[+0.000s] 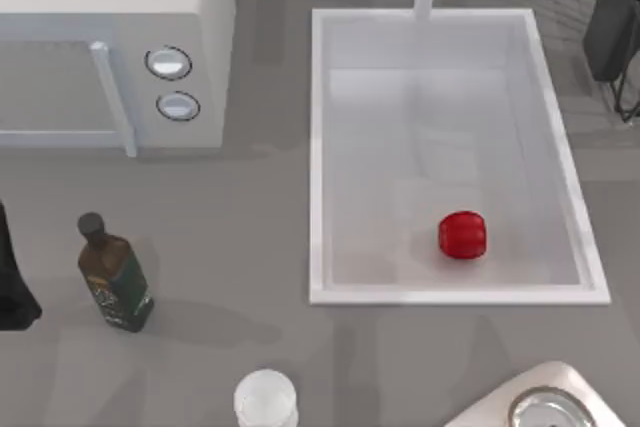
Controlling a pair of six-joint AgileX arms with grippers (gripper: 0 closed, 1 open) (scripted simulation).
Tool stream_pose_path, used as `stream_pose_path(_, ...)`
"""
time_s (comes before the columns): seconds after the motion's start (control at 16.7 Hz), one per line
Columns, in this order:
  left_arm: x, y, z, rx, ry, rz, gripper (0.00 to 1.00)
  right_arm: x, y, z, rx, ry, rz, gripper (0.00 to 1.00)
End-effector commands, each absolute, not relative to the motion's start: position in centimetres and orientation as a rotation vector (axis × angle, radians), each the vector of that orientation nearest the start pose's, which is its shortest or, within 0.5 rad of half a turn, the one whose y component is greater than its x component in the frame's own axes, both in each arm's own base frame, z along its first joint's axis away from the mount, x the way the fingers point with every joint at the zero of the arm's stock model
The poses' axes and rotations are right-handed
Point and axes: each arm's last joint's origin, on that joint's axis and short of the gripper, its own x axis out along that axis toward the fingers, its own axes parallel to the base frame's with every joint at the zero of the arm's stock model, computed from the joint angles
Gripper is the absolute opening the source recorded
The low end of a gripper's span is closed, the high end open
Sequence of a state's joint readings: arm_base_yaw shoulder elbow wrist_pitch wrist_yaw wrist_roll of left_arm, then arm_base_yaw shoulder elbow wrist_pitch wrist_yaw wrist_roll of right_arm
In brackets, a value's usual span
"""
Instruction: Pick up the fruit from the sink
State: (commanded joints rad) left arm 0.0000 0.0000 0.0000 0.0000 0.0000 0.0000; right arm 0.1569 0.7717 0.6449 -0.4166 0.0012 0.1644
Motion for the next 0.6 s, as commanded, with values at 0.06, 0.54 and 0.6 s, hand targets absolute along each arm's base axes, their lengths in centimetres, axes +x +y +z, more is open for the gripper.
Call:
stream_pose_path(0.06, 10.6, -0.1, 16.0, 0.0, 0.0, 0.0, 1.0, 18.7, 3.4, 26.8, 0.12, 0.635, 0.114, 1.0)
stream_pose_path(0.54, 10.6, -0.1, 16.0, 0.0, 0.0, 0.0, 1.0, 33.3, 11.8, 23.5, 0.086, 1.263, 0.075, 1.0)
stream_pose_path(0.6, 10.6, -0.1, 16.0, 0.0, 0.0, 0.0, 1.0, 34.6, 12.9, 22.3, 0.074, 1.326, 0.062, 1.0)
